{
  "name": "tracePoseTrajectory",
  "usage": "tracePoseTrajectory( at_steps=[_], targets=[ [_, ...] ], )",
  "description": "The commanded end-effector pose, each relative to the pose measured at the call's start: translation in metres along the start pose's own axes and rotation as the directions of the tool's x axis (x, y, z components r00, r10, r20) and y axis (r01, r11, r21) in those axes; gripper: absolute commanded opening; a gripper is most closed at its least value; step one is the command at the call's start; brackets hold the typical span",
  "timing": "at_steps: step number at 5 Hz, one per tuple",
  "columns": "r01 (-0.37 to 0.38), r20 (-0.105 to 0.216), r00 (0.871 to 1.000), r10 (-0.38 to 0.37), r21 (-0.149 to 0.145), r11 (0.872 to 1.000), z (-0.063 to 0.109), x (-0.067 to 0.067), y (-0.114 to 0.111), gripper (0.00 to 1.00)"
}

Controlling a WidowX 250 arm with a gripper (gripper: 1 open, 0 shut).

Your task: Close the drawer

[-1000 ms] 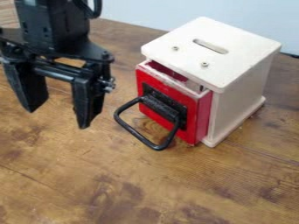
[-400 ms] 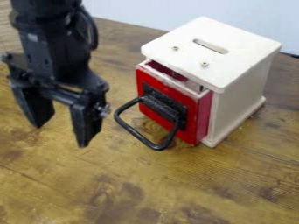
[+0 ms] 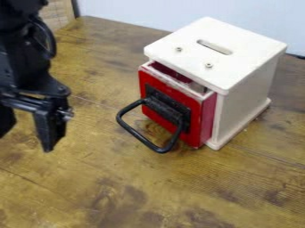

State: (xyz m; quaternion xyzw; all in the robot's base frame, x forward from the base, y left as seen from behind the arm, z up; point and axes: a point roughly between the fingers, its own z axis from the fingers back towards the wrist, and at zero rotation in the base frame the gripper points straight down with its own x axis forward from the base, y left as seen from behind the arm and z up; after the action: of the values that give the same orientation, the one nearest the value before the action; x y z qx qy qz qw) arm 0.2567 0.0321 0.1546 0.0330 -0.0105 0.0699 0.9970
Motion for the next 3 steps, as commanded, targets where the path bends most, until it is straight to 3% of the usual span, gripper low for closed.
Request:
tracePoseTrajectory(
  at_steps=[1,2,3],
  targets=[
    [0.121,0.101,0.987,-0.124,0.041,0.992,0.041,0.005,-0.019,1.00],
    [0.141,0.120,0.981,-0.150,0.082,0.987,0.068,0.002,-0.032,1.00],
    [0.085,0.096,0.991,-0.096,0.108,0.991,0.062,0.011,-0.034,1.00]
  ],
)
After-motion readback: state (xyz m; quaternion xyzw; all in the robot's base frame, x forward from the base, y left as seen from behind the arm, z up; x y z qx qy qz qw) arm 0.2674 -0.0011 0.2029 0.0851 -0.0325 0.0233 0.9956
